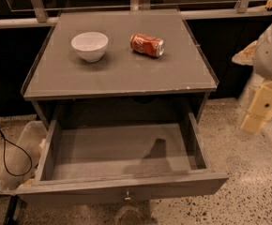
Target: Close top drawer
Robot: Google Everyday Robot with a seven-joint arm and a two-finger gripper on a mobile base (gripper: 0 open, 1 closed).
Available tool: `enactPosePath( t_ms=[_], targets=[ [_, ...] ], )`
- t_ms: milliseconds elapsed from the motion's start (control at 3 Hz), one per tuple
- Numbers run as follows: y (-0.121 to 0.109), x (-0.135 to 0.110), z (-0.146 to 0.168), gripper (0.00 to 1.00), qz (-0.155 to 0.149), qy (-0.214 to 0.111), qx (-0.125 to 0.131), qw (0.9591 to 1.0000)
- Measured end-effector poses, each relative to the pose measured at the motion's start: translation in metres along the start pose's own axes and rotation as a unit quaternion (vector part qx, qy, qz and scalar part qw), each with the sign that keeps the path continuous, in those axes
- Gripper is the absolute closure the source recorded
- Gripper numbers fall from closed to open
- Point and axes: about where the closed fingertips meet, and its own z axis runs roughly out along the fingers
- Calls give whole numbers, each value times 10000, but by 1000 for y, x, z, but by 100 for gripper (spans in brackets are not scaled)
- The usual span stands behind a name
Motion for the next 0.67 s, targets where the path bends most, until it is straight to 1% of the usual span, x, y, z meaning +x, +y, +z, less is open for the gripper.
enactPosePath(
  t_ms=[333, 667],
  targets=[
    [20, 12, 25, 18, 155, -222, -172, 9995],
    [46, 20, 54, 42, 201, -360, -310, 9987]
  ],
)
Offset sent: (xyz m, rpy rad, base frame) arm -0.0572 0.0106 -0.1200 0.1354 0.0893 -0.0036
